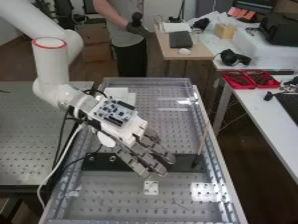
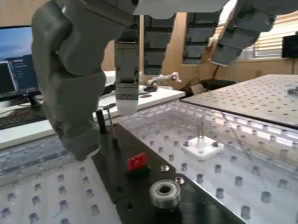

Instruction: Grab the pcb board and place it in the clear container

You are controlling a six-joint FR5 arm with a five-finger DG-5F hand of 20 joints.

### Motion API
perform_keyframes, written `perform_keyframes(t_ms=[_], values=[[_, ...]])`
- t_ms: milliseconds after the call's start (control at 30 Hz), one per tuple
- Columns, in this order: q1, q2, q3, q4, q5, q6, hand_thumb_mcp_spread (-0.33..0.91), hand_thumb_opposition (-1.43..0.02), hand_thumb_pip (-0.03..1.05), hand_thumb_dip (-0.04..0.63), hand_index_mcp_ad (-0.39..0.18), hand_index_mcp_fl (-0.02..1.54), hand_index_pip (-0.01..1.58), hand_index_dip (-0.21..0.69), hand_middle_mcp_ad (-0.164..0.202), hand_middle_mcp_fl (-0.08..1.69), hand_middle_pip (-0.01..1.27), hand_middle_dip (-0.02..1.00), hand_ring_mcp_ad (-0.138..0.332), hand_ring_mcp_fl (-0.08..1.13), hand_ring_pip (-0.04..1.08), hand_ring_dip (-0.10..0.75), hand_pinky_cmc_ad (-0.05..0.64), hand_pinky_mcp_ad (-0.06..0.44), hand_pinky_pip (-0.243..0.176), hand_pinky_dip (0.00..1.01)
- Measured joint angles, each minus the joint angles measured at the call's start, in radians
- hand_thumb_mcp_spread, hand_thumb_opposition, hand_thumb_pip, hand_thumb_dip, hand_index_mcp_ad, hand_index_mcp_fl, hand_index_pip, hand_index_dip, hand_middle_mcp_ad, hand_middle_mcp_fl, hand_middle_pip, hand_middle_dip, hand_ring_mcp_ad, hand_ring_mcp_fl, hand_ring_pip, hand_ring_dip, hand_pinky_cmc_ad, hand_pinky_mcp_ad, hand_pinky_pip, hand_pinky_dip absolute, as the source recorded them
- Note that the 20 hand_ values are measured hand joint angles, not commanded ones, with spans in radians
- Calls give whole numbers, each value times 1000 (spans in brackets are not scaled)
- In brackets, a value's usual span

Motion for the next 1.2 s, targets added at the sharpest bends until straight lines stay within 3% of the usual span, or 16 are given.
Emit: perform_keyframes(t_ms=[233, 367, 600, 733, 1200], values=[[-12, -18, 15, 1, -29, -24, 614, -836, 328, 253, -75, 63, 1318, 365, -17, 133, 145, 175, 119, 35, 101, 51, 302, 164, -42, 154], [-20, -30, 25, -1, -48, -43, 632, -834, 387, 267, -72, 72, 1379, 367, -30, 134, 145, 175, 101, 35, 101, 51, 302, 166, -42, 154], [-36, -40, 34, 5, -92, -71, 737, -834, 456, 290, -155, 236, 1534, 398, -28, 129, 145, 175, 101, 37, 99, 51, 307, 159, -42, 154], [-45, -42, 38, 1, -122, -89, 757, -834, 456, 300, -187, 271, 1534, 412, -31, 161, 140, 182, 101, 37, 101, 51, 311, 159, -42, 154], [-78, -55, 64, -32, -196, -110, 745, -834, 436, 300, -183, 237, 1489, 408, -28, 173, 141, 188, 101, 52, 103, 56, 316, 159, -26, 154]])
